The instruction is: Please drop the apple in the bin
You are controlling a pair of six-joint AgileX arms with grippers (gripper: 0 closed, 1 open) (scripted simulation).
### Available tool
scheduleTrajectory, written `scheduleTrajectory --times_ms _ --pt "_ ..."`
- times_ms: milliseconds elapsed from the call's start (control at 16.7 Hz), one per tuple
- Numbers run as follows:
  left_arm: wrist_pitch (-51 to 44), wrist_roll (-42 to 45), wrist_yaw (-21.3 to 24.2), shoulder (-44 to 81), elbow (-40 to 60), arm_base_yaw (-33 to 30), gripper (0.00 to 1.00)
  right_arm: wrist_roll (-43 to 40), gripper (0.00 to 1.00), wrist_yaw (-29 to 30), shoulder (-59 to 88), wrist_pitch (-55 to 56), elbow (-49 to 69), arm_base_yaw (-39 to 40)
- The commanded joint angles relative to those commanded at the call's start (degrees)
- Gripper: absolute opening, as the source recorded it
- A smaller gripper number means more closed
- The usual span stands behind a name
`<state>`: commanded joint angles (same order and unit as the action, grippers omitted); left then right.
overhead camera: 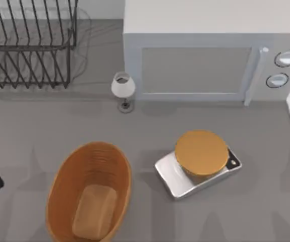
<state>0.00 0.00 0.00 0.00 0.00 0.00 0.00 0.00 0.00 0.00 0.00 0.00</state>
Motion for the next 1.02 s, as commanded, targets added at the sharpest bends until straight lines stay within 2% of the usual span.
scheduleTrajectory --times_ms 240,480,780,1020 --pt "-1.31 1.77 -0.01 1.82 1.75 -0.36 1.0 0.0 1.0 0.0 0.0 0.0 0.0 0.0" --pt "-8.25 12.17 -0.1 12.75 11.64 -1.9 1.0 0.0 1.0 0.0 0.0 0.0 0.0 0.0" --pt "-22.05 33.14 -0.64 39.32 31.06 -2.48 1.0 0.0 1.0 0.0 0.0 0.0 0.0 0.0" --pt "-33.7 50.34 -1.01 64.47 48.09 -0.3 1.0 0.0 1.0 0.0 0.0 0.0 0.0 0.0"
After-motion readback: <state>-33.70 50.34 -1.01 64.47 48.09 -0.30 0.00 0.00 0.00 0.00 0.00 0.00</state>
